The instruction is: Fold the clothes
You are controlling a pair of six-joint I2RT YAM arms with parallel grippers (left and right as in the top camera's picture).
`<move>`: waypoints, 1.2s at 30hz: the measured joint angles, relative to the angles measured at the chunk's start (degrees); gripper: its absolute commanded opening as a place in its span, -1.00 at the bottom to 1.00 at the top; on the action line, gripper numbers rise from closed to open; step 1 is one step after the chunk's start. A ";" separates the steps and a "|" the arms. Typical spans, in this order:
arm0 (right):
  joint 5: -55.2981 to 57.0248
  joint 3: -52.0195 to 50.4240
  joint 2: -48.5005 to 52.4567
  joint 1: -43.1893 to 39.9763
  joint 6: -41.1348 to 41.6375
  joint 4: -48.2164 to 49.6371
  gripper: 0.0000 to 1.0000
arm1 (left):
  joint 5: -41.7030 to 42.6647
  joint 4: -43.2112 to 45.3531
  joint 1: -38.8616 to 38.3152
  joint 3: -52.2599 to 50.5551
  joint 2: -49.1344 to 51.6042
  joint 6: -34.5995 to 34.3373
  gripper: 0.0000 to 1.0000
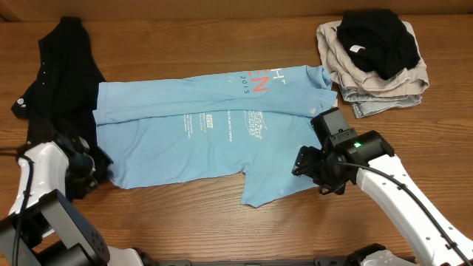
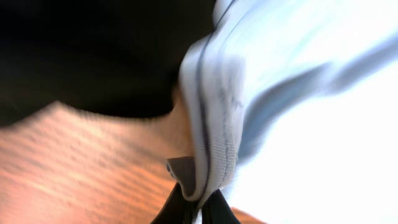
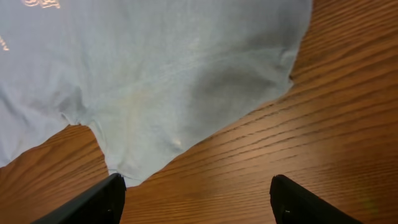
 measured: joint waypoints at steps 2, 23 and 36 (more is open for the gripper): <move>-0.26 -0.02 0.00 0.57 0.00 0.70 0.56 | 0.28 0.37 0.00 1.75 0.00 0.35 -0.92; -0.50 -8.24 13.09 7.13 2.54 14.97 0.43 | 3.91 6.67 0.00 2.64 0.00 -0.42 -0.92; 1.07 -8.41 15.41 7.10 3.80 13.92 -0.92 | 3.91 7.48 0.00 2.64 0.00 -0.74 -0.92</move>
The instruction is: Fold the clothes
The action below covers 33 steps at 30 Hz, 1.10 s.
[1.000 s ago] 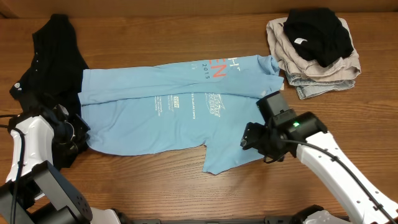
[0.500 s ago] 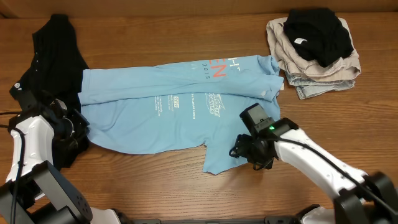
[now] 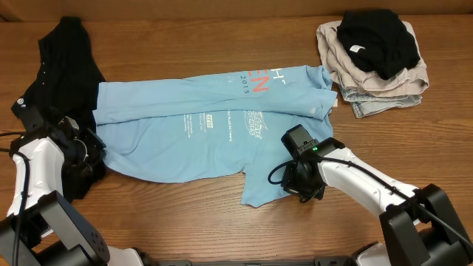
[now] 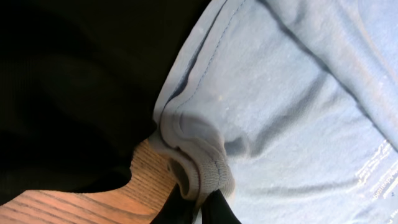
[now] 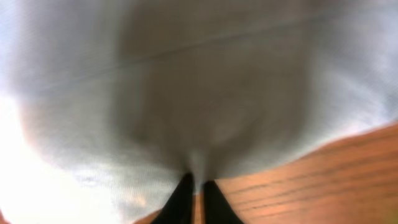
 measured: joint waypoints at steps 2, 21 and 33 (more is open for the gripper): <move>0.79 0.00 0.00 -0.28 0.74 -1.05 -0.92 | -0.07 -0.07 0.00 0.04 0.00 0.00 -0.92; 2.93 11.82 -8.11 -5.25 -3.54 -20.74 -0.93 | -11.58 -11.39 0.00 11.28 0.00 0.92 -0.92; 6.69 19.10 -7.04 -17.88 -13.07 -2.36 -0.93 | -12.50 -5.03 -1.46 11.28 0.00 1.03 -0.92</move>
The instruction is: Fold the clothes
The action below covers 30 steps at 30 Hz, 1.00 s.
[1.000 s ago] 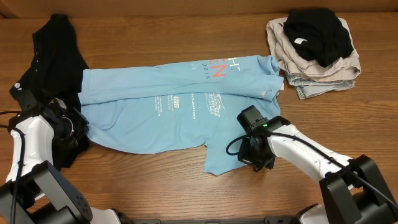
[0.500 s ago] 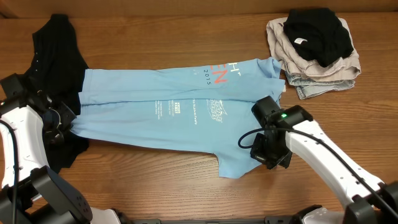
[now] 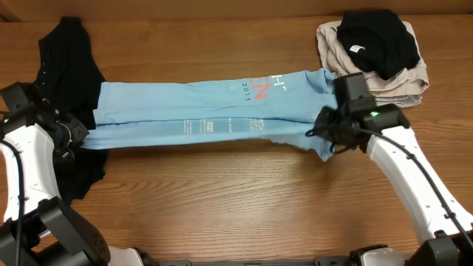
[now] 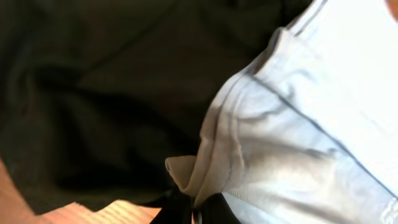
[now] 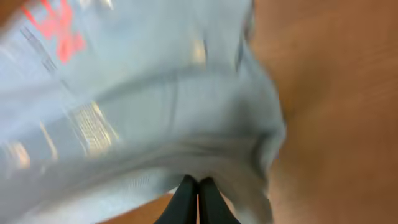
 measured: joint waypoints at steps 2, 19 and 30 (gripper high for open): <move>-0.02 0.50 1.36 -0.90 -1.60 3.43 -0.93 | -0.02 1.66 -0.74 0.02 0.11 -0.02 -0.92; 0.13 3.93 16.72 -1.07 -6.60 25.51 -0.16 | -0.61 24.87 -7.63 0.17 10.21 -0.17 0.18; 0.50 5.60 19.61 -1.09 -9.20 21.66 1.00 | -0.42 28.37 -10.16 1.49 16.06 0.00 1.00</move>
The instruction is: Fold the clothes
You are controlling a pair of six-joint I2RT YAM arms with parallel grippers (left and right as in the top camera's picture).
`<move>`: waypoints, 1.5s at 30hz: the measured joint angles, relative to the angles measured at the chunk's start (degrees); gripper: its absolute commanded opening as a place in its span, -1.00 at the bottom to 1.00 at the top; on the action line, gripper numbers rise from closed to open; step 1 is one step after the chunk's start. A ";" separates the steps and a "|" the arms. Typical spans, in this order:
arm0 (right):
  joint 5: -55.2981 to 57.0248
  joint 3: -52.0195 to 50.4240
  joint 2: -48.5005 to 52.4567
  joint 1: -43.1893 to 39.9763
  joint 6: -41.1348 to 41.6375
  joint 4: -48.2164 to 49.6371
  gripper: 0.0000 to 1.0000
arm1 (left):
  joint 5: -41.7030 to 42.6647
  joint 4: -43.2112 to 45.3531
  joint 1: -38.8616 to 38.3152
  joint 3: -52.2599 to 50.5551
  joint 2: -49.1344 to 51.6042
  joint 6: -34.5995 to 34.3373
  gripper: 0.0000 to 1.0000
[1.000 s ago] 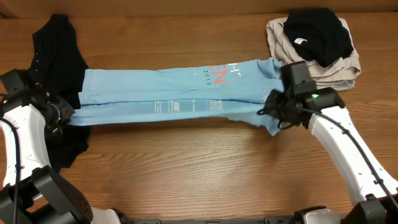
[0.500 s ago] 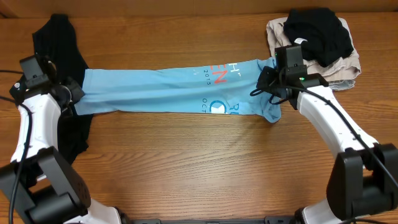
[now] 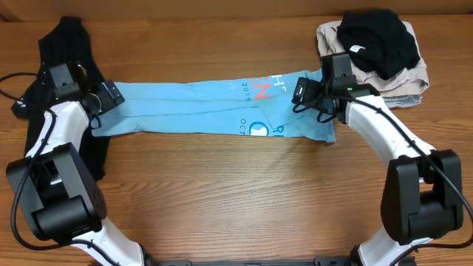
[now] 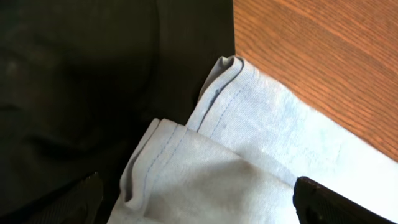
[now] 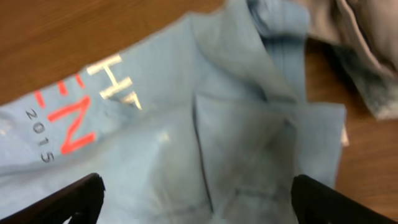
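The light blue T-shirt lies folded into a long narrow band across the table, red and white print showing near its right end. My left gripper stands open over the band's left end, fingertips wide apart. My right gripper is open above the right end, where the folded sleeve layers overlap. Neither holds cloth.
A black garment lies heaped at the far left, partly under the shirt's left end. A stack of folded beige and grey clothes topped by a black one sits at the back right, close to my right arm.
Both grippers have let go of the shirt and stand open over its ends. The near edge now lies folded over, the band narrower, with print showing on the turned-over layer.
The shirt lay spread wide with its lower half toward me; my left gripper pinched its left hem, my right was open beside the lower right corner. Then my right shut on that corner. Both held the edge lifted farther back. Now it rests folded and released.
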 measured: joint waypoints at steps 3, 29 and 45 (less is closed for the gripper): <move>0.02 3.32 -0.22 -0.04 -1.29 -6.34 1.00 | 0.24 -6.25 0.15 3.26 -0.02 0.04 1.00; -10.75 9.73 1.27 -3.26 -14.91 -13.64 0.94 | 9.68 -17.59 0.63 10.58 -0.83 13.33 1.00; -12.26 9.73 1.27 1.01 -15.41 -13.27 0.93 | 7.61 -21.44 5.27 10.58 4.24 9.55 0.78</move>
